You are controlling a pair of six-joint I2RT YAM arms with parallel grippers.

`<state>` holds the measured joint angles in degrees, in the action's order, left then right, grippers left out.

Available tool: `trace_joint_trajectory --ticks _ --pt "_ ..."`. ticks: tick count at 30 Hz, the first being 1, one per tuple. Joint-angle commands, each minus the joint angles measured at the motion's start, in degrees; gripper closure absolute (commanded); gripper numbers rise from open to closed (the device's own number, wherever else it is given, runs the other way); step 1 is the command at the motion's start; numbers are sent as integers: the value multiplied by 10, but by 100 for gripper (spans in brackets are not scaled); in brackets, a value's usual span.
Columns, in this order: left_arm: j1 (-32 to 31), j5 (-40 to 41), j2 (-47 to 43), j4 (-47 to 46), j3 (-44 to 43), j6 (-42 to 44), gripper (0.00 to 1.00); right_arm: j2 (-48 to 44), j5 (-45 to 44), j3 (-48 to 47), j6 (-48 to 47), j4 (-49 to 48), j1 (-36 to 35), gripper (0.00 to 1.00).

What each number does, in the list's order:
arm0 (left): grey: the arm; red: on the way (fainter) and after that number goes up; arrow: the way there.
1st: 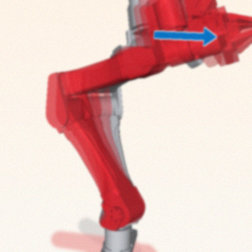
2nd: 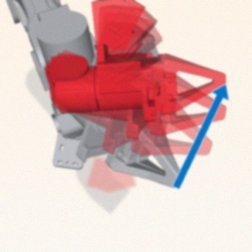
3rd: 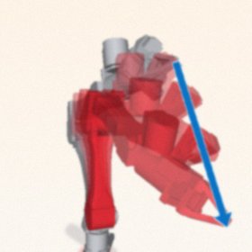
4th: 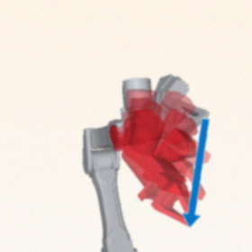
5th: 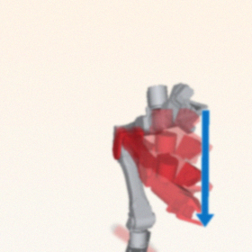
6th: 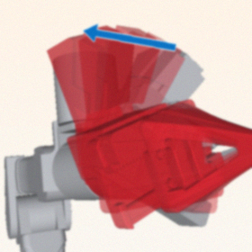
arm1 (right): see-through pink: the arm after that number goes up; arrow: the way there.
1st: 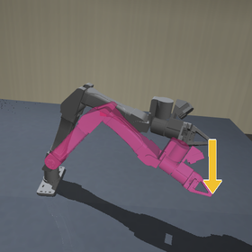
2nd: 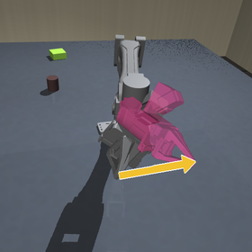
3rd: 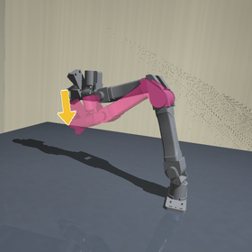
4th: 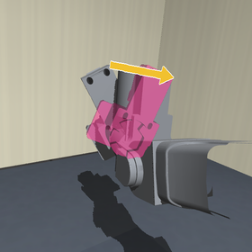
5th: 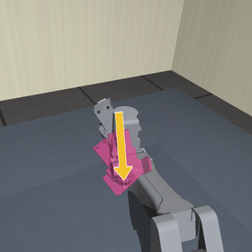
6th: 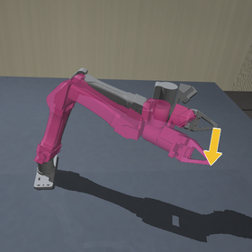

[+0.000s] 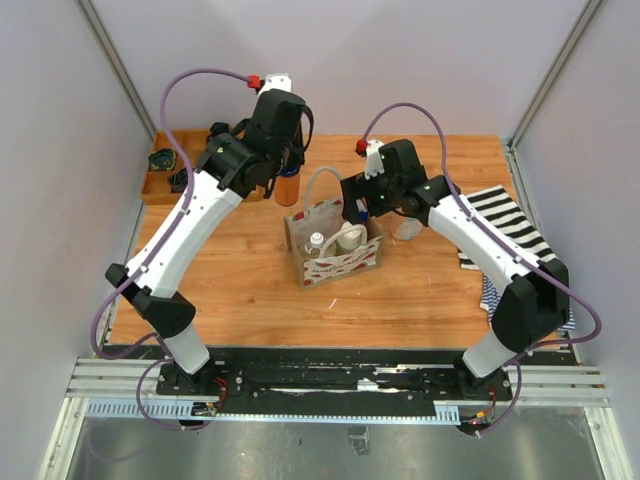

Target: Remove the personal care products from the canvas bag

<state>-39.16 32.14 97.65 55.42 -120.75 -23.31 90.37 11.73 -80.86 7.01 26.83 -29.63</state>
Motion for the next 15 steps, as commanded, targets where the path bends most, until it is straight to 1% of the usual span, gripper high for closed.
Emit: trace_joint_trajectory --ticks 1,7,15 --pt "10 32 -53 -5 -7 6 99 12 14 -34 -24 -15 -13 2" --pt "31 24 -81 -13 39 2 99 60 20 -77 -31 3 -23 10" --pt "53 23 -143 -95 205 -14 99 116 22 -105 -41 19 -25 18"
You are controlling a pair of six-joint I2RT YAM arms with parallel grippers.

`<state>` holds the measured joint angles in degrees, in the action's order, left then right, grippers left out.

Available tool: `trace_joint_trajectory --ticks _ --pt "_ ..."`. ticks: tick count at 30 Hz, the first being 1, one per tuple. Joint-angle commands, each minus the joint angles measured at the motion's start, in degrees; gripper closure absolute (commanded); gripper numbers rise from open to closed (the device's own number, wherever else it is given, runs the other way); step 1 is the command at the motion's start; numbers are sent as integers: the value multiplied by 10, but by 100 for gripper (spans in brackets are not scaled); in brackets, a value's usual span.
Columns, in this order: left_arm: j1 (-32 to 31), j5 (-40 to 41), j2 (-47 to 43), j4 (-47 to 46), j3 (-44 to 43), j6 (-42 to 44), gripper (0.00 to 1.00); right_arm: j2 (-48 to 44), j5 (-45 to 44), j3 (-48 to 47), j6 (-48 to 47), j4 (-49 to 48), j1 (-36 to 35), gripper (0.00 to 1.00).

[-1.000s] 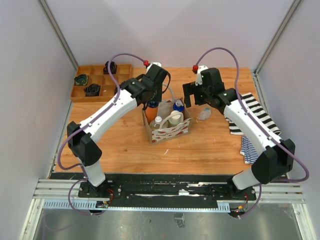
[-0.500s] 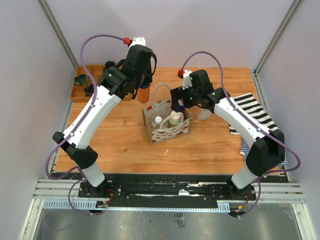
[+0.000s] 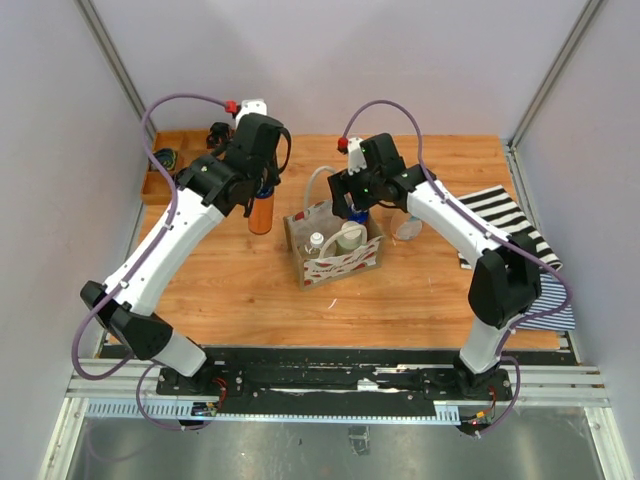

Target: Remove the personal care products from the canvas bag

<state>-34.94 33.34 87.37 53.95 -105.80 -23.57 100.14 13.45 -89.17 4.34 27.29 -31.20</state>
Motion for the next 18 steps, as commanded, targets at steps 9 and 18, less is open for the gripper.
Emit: trace_joint_trajectory --ticks 9,18 --pt "21 15 -106 -205 240 -32 100 42 -3 -3 -20 43 -10 28" --pt "23 22 -144 -334 394 -41 99 73 -82 -24 -14 120 -24 31"
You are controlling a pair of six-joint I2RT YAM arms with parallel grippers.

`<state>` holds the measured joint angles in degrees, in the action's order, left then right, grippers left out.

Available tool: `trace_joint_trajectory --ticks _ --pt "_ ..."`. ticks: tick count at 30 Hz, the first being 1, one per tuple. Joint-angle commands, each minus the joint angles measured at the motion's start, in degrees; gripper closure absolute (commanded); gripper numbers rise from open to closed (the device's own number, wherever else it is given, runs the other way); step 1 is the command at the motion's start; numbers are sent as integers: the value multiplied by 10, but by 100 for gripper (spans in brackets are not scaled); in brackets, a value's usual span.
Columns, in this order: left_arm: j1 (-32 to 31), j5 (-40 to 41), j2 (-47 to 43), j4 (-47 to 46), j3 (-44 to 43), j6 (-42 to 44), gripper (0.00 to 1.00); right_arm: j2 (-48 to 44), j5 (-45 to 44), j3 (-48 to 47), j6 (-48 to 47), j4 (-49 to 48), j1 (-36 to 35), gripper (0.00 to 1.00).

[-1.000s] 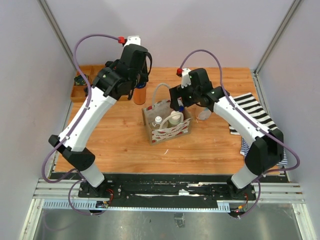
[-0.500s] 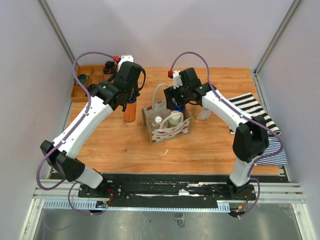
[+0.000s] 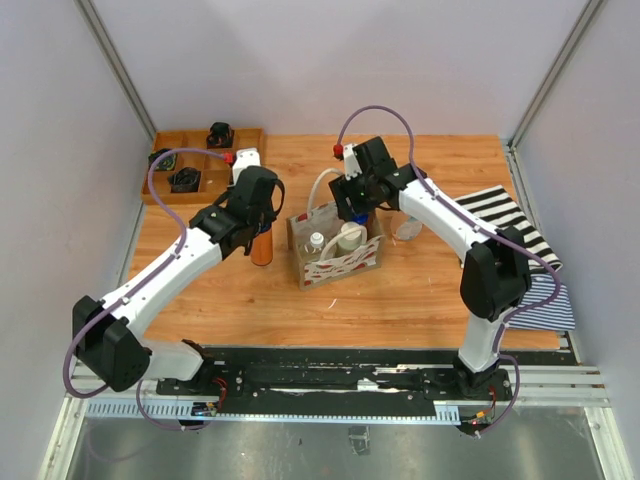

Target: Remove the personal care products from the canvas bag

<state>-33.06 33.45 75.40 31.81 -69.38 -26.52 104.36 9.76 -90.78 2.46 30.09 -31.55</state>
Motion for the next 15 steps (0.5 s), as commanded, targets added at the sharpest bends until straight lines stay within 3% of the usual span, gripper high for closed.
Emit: trace_joint_trajectory --ticks 1,9,15 --pt "5 21 -26 -125 41 -12 100 30 -48 -6 6 92 -21 32" --pt "5 49 -29 -206 109 6 99 -3 -84 4 17 92 -27 30" --pt "5 71 -20 -255 158 -8 100 25 -102 -20 12 117 -32 30"
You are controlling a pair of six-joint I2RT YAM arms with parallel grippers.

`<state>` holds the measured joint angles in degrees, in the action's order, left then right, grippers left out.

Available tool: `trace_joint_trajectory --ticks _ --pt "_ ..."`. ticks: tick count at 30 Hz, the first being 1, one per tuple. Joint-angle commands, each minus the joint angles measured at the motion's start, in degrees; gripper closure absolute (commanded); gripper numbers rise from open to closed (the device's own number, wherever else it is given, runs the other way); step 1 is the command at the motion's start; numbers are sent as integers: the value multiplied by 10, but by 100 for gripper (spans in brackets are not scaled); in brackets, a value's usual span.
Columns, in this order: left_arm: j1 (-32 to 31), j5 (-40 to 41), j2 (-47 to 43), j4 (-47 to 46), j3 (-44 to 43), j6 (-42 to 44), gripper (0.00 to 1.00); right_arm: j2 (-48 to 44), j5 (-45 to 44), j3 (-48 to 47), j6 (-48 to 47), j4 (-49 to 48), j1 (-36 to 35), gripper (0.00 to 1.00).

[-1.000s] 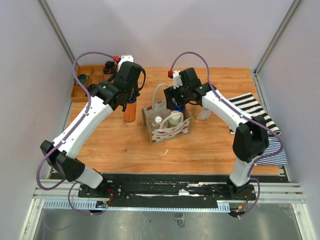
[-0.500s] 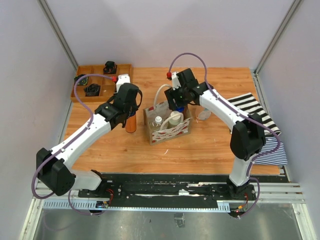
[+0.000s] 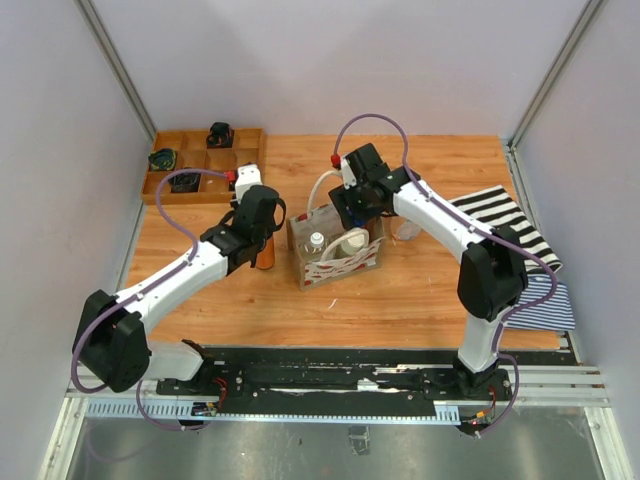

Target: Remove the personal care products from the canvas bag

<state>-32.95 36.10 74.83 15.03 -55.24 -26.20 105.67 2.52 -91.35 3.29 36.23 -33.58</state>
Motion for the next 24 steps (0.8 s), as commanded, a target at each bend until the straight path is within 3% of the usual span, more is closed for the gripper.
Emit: trace_joint_trajectory --ticks 1,9,15,21,24 --pt "4 48 -11 -85 20 -21 100 19 -33 -18 3 57 -14 30" --pt "4 58 16 -18 12 -107 95 54 -39 -41 2 62 -25 45" --pt "4 48 6 -21 28 -125 59 43 -49 -54 4 60 -27 64" --pt "4 34 -34 -16 38 -134 34 -10 -58 -68 10 52 -28 71" --pt "4 17 -50 -16 37 -124 7 -47 -66 -77 20 53 -28 72"
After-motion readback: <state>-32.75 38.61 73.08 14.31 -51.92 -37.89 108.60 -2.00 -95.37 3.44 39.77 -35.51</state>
